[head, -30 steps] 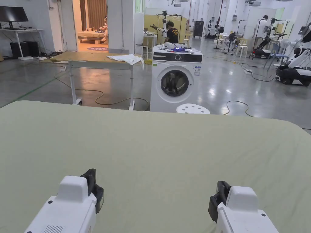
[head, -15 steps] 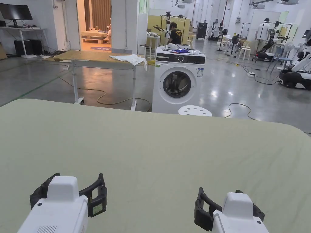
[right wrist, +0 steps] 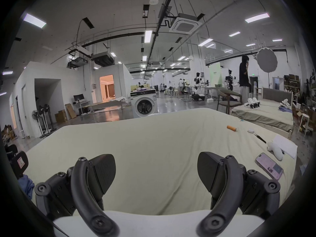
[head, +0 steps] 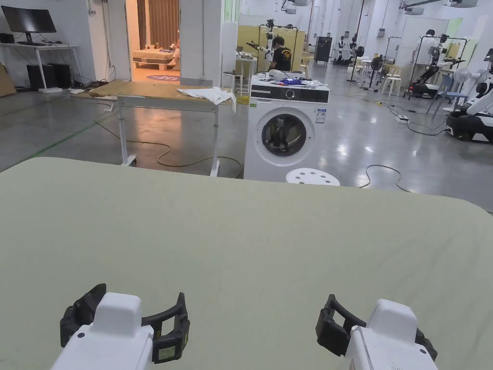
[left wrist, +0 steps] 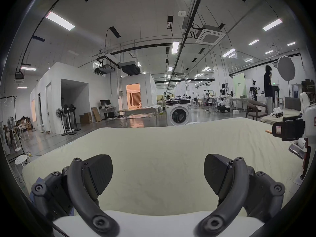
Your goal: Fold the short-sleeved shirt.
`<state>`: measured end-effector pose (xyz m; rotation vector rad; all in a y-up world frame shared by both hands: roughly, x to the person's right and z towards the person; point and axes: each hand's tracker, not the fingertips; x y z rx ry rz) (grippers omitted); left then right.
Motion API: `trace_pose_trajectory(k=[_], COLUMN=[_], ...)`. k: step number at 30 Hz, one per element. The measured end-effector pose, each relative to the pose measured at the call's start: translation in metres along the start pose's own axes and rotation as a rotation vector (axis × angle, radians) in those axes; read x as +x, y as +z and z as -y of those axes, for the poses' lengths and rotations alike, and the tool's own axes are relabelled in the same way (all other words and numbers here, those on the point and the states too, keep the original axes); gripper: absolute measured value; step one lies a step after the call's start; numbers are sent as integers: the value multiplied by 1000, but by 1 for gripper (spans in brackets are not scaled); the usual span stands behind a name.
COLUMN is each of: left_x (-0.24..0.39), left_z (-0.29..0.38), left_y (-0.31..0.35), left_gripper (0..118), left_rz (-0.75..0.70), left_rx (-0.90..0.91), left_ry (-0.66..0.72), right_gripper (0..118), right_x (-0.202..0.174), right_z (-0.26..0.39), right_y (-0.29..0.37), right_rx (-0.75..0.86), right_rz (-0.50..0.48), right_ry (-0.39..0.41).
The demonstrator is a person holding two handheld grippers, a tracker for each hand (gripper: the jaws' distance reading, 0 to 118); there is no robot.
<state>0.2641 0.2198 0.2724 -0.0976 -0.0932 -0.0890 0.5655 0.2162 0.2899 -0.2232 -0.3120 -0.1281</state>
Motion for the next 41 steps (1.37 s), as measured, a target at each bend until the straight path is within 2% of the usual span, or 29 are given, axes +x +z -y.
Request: trace_pose_trajectory(k=[3, 7, 10, 14, 21, 30, 41], left_x=[-2, -8, -11, -12, -13, -7, -1], left_z=[-1, 0, 2, 3, 3, -1, -2], left_y=[-1, -2, 0, 0, 2, 8, 2], left_gripper=[109, 109, 109, 109, 110, 111, 111], left_rz=[-25, -56, -45, -50, -48, -25, -79], left_rx=[-12, -30, -32, -45, -54, -10, -21], left_ry=[21, 43, 70, 77, 86, 91, 55], right_gripper=[100, 100, 100, 100, 100, 100, 100], right_x=[-1, 1, 5, 1, -12, -11, -5], right_z=[-2, -6, -8, -11, -11, -8, -9], right_y=[0, -2, -2, -1, -2, -1, -11], right_rx=[-5, -69, -103, -122, -144, -150, -150], right_rz=[22, 28, -13, 2, 69, 64, 79], right_ry=[-4, -102, -172, -194, -113, -85, -38])
